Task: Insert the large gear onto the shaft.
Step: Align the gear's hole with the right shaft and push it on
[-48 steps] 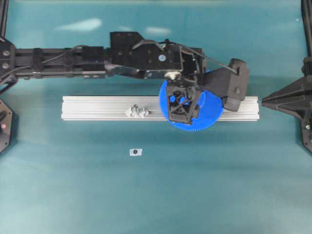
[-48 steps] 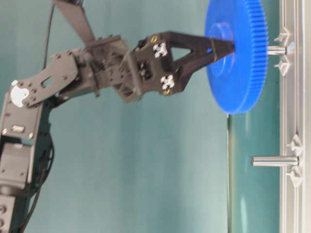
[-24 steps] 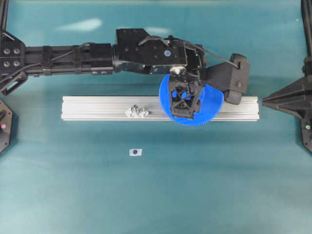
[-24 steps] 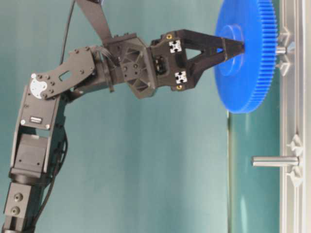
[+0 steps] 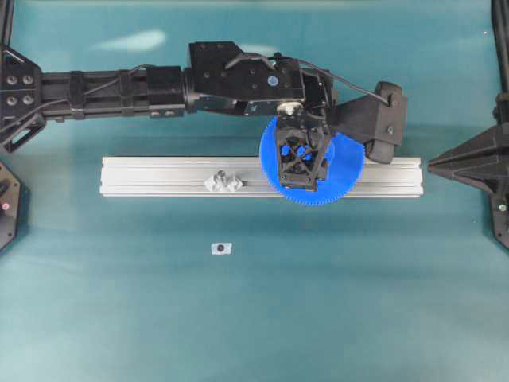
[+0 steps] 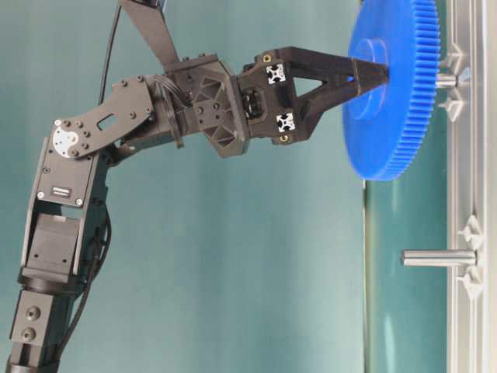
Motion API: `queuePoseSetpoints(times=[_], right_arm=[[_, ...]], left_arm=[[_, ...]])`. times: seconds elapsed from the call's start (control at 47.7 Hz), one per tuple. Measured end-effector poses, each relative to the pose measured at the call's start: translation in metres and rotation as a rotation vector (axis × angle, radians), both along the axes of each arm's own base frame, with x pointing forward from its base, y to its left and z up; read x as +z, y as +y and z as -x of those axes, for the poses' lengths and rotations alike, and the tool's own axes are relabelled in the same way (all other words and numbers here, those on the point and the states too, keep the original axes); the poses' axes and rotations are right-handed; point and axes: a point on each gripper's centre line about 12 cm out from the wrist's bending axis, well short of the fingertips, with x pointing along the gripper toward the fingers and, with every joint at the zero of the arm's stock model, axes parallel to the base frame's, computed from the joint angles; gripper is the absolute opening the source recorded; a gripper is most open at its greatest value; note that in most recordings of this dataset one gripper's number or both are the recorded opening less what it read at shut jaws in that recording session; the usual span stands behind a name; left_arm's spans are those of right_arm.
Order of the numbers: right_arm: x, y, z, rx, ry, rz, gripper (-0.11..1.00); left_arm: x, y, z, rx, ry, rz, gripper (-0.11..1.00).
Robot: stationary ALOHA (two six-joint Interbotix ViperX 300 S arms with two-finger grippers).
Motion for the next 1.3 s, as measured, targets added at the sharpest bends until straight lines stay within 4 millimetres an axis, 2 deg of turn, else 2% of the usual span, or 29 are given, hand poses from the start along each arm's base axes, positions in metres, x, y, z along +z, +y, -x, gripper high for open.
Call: queuePoseSetpoints(times=[1.194, 1.299], right_arm=[[-0.0032, 0.0003, 0.0004, 0.002, 0.008, 0.0, 0.16], [-0.0025, 0.0003, 0.0003, 0.002, 0.006, 0.0, 0.16]], left_arm=[[0.0005, 0.0015, 0.0002, 0.025, -0.002, 0.009, 0.77], [0.0004, 0.0006, 0.0002, 0.041, -0.001, 0.016, 0.84]])
